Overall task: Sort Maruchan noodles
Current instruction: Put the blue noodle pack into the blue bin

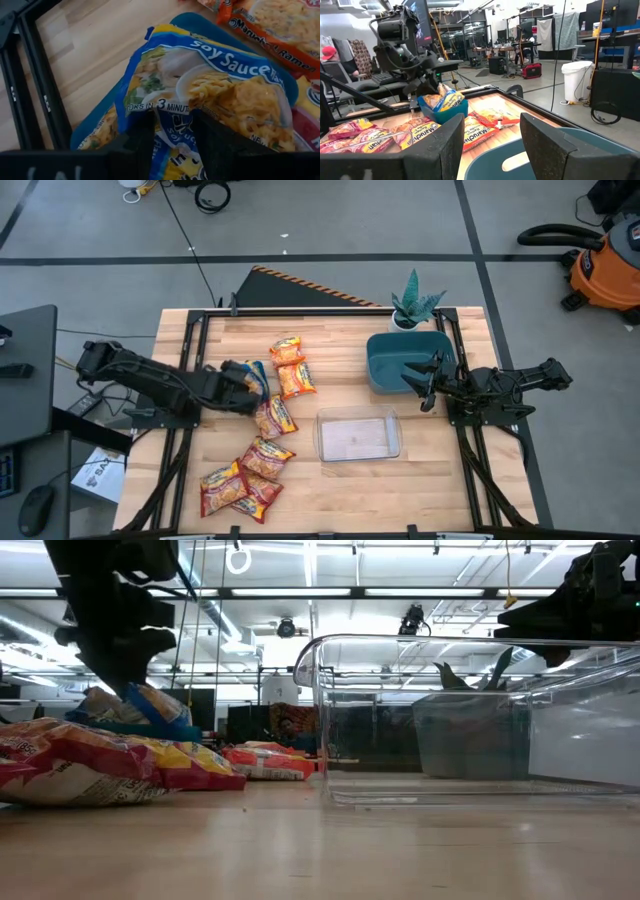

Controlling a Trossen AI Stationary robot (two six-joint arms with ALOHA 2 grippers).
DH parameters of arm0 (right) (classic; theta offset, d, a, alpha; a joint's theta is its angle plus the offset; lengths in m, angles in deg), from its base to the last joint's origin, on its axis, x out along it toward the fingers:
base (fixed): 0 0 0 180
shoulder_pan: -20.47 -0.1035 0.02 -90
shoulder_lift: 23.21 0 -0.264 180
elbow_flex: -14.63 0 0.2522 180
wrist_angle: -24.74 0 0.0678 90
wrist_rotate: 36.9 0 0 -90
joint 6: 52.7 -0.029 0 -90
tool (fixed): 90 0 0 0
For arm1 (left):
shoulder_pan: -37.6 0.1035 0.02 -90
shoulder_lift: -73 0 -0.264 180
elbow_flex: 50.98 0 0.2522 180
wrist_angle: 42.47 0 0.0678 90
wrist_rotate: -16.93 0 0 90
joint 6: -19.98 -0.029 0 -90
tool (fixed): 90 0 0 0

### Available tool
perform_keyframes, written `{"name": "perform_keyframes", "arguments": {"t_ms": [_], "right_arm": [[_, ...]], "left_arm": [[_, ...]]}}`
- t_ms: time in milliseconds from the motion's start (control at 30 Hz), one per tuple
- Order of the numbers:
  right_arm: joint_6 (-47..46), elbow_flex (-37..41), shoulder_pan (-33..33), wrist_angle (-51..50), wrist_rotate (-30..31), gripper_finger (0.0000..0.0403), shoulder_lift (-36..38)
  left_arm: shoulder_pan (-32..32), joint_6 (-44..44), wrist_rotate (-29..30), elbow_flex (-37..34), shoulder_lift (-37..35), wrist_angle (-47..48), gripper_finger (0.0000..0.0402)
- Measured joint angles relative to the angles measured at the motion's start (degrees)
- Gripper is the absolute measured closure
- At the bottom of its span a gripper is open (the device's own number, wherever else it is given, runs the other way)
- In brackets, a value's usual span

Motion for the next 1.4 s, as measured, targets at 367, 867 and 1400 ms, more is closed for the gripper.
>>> {"name": "perform_keyframes", "arguments": {"t_ms": [367, 867, 1400], "right_arm": [[0.0, 0.0, 0.0, 0.0, 0.0, 0.0204, 0.0], [0.0, 0.0, 0.0, 0.0, 0.0, 0.0204, 0.0], [0.0, 0.0, 0.0, 0.0, 0.0, 0.0204, 0.0]], "left_arm": [[1.7, -3.0, -3.8, 11.9, -0.1, 12.9, 0.026], [3.6, 2.0, -1.0, 3.8, -0.1, 7.3, 0.026], [6.6, -10.1, 1.7, 6.4, -0.4, 3.4, 0.026]]}}
